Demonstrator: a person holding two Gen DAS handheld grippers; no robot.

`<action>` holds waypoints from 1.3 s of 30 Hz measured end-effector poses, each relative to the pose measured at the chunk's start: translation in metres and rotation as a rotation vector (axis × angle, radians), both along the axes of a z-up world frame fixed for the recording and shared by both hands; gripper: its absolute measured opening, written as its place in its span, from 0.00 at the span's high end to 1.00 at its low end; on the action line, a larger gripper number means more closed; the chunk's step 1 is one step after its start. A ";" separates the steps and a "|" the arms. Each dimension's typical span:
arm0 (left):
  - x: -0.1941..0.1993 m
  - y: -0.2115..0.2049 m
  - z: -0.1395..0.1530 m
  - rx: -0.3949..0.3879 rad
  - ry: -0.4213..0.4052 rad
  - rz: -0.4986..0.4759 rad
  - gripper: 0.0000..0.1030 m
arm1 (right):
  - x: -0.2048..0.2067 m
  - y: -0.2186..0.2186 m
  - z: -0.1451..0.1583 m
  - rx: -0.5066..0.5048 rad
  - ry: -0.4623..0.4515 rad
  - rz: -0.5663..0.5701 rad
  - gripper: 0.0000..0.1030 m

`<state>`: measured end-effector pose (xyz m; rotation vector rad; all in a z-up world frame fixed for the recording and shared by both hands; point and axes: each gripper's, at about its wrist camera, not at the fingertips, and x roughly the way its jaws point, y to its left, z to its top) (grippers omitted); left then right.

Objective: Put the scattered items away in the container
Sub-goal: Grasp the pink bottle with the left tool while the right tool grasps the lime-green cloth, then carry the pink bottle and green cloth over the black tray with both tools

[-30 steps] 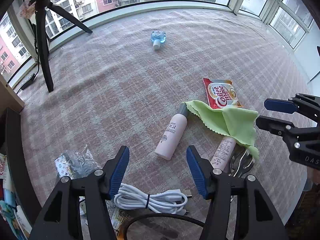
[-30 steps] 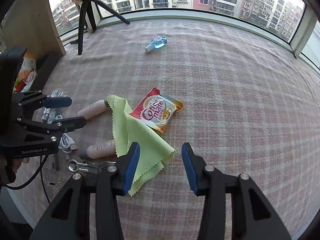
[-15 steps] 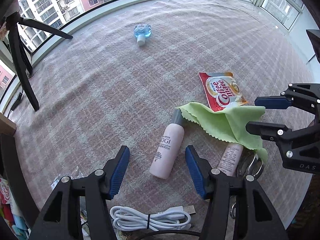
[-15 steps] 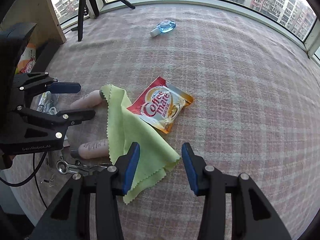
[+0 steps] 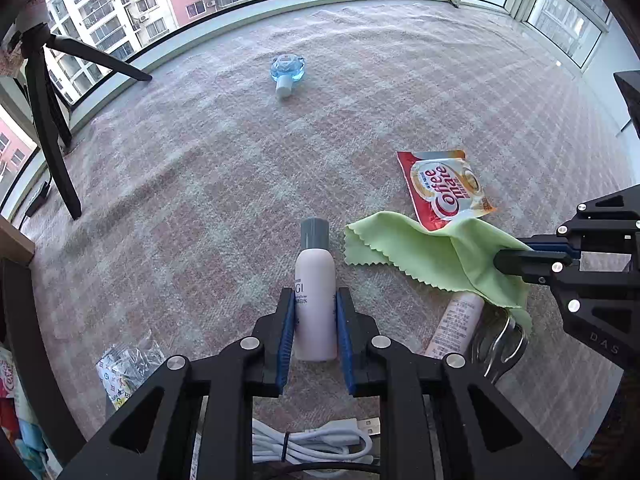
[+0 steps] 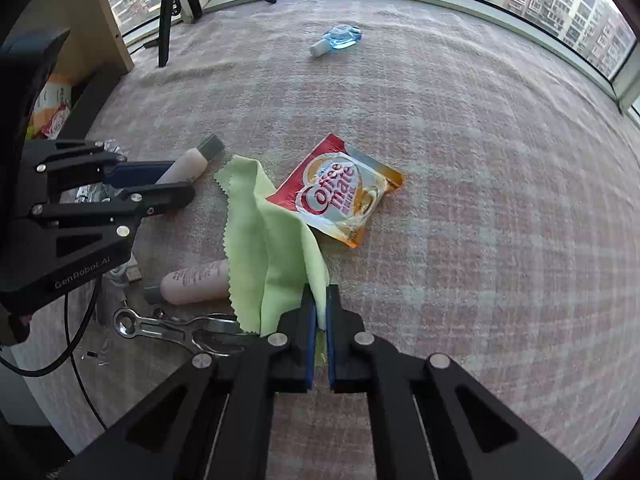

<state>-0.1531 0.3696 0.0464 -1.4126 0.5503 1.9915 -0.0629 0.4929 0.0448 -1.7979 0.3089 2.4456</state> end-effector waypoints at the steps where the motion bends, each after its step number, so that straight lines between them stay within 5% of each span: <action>1: 0.001 -0.002 0.001 0.007 -0.009 0.009 0.82 | 0.003 0.003 0.001 -0.024 0.010 -0.021 0.97; 12: 0.015 -0.038 0.052 0.093 0.019 0.112 0.82 | 0.056 0.014 0.058 -0.123 0.165 -0.144 0.97; 21: 0.031 -0.102 0.099 0.182 0.099 0.195 0.82 | 0.058 -0.032 0.118 -0.150 0.281 -0.071 0.97; 32: 0.031 -0.258 0.129 0.172 0.206 0.448 0.82 | -0.016 -0.168 0.150 -0.198 0.345 0.124 0.97; 39: 0.012 -0.368 0.123 0.110 0.227 0.622 0.82 | -0.084 -0.253 0.164 -0.208 0.397 0.208 0.97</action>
